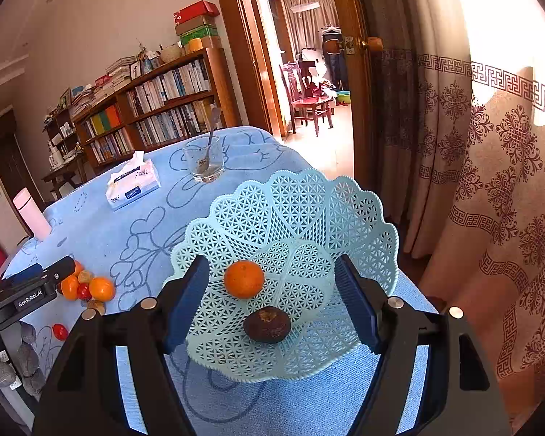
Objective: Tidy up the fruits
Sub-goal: 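Drop the mandarin into the teal basket and open the left tool, then reach the left tool to the second dark brown fruit and grasp it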
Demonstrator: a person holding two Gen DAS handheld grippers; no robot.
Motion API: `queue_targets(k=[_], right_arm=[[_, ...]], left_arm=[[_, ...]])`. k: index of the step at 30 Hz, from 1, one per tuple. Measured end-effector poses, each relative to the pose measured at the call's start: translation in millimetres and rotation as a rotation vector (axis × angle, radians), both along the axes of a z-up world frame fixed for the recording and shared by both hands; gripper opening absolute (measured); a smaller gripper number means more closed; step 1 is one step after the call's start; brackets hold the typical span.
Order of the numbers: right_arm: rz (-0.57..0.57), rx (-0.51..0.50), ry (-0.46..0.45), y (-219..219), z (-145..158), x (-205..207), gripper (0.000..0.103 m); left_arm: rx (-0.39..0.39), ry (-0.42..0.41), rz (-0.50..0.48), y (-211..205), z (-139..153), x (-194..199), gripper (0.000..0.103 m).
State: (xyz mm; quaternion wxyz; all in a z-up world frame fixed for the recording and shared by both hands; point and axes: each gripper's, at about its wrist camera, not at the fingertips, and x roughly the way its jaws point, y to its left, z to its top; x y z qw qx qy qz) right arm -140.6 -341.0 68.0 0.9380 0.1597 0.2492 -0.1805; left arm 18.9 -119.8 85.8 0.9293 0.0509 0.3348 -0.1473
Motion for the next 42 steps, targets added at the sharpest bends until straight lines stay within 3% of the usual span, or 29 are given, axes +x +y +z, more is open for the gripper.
queue_targets(k=[11,17,27,37,42], right_arm=[[0.089,0.007,0.020,29,-3,17,0.073],[0.137,0.004,0.039,44,-7,26,0.073],[0.196,-0.010,0.061,65,-9,36,0.074],[0.261,-0.020,0.092,85,-15,50,0.074],[0.305,-0.022,0.113,98,-18,59,0.074]], left_arm=[[0.075,0.022,0.190,78,-16,22,0.089],[0.118,0.053,0.239,99,-33,33,0.089],[0.151,0.097,0.236,98,-53,57,0.089],[0.114,0.134,0.201,92,-58,81,0.088],[0.061,0.153,0.173,93,-62,85,0.072]])
